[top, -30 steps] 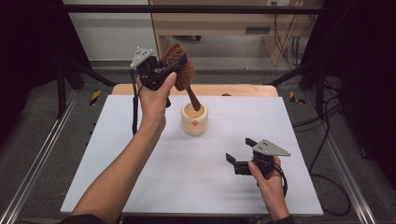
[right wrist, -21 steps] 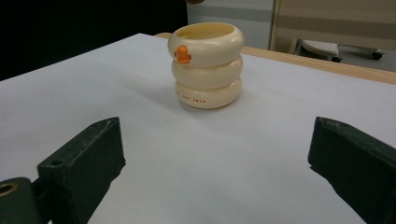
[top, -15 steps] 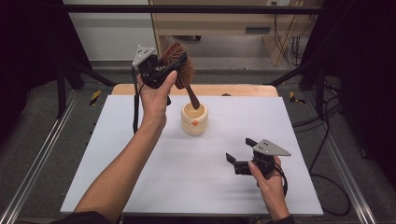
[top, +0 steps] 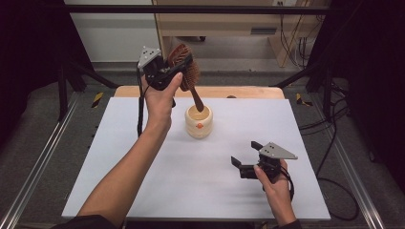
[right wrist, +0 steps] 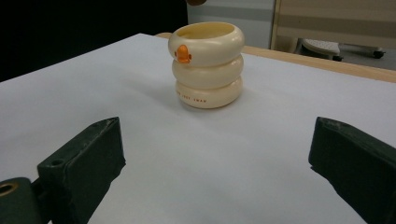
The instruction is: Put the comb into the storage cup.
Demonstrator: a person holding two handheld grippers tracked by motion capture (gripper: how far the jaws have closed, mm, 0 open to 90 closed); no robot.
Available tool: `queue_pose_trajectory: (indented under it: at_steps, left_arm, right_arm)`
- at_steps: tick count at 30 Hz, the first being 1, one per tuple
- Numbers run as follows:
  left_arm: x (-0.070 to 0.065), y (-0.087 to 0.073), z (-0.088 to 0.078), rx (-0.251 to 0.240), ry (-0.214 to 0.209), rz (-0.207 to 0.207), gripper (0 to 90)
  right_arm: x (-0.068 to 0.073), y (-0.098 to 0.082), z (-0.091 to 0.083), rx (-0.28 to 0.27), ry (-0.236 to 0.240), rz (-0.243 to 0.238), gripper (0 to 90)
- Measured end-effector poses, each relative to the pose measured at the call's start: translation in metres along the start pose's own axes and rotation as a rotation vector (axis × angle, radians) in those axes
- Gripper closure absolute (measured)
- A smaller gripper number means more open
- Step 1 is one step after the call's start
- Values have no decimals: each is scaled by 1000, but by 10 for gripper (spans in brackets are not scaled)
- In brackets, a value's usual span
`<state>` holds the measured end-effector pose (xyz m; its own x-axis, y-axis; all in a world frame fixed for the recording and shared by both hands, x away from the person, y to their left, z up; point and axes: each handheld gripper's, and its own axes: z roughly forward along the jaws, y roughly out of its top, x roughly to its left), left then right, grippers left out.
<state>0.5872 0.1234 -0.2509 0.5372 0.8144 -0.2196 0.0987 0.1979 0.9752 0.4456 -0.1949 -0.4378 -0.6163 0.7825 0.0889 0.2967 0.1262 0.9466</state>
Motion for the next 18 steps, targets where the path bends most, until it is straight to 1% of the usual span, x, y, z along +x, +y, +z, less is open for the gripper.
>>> queue_pose_trajectory:
  at_steps: [2,9,14,18]
  left_arm:
    - [-1,0,0,3,2,8,503]
    - [-1,-1,1,3,7,12,502]
    - [-4,-3,2,11,12,41,502]
    - [-6,-4,4,15,11,42,502]
  right_arm:
    - [0,0,0,0,0,1,39]
    - [0,0,0,3,-3,4,39]
    - [0,0,0,2,-5,-1,39]
    - [0,0,0,3,-5,-3,39]
